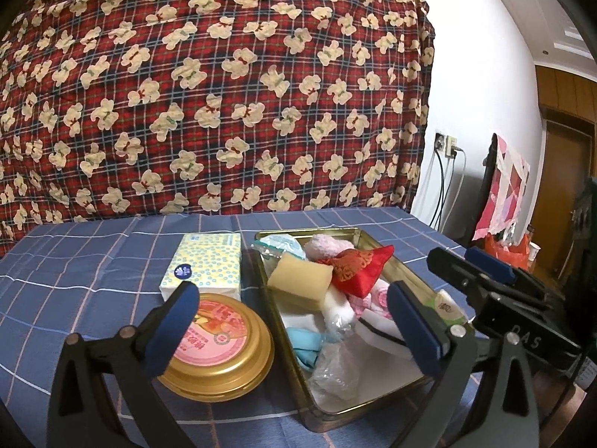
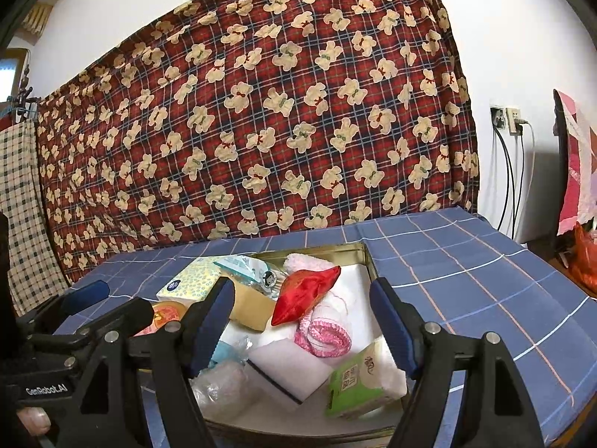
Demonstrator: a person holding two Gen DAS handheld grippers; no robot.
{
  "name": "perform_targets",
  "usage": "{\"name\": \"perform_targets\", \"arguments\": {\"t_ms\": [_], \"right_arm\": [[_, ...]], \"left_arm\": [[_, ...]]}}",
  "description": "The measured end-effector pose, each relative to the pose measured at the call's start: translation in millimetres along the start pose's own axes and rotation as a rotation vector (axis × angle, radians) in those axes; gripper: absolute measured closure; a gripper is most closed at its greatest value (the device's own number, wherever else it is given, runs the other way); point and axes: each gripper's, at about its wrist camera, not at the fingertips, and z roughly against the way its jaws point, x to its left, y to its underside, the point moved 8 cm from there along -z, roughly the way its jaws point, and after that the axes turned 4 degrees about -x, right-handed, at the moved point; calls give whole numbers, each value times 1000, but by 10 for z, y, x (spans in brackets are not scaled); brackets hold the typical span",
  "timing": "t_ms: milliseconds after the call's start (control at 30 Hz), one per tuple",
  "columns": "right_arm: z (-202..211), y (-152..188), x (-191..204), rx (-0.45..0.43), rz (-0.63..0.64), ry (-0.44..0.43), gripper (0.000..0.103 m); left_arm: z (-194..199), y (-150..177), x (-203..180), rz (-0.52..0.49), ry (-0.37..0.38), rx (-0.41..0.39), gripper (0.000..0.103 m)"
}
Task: Organize soft objects
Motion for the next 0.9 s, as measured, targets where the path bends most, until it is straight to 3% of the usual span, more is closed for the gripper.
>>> {"name": "perform_targets", "arguments": {"t_ms": [900], "right_arm": [[8,-7,-6,-3,3,1,26]], "left_arm": [[-10,18,65,8,-15,18,1]]}}
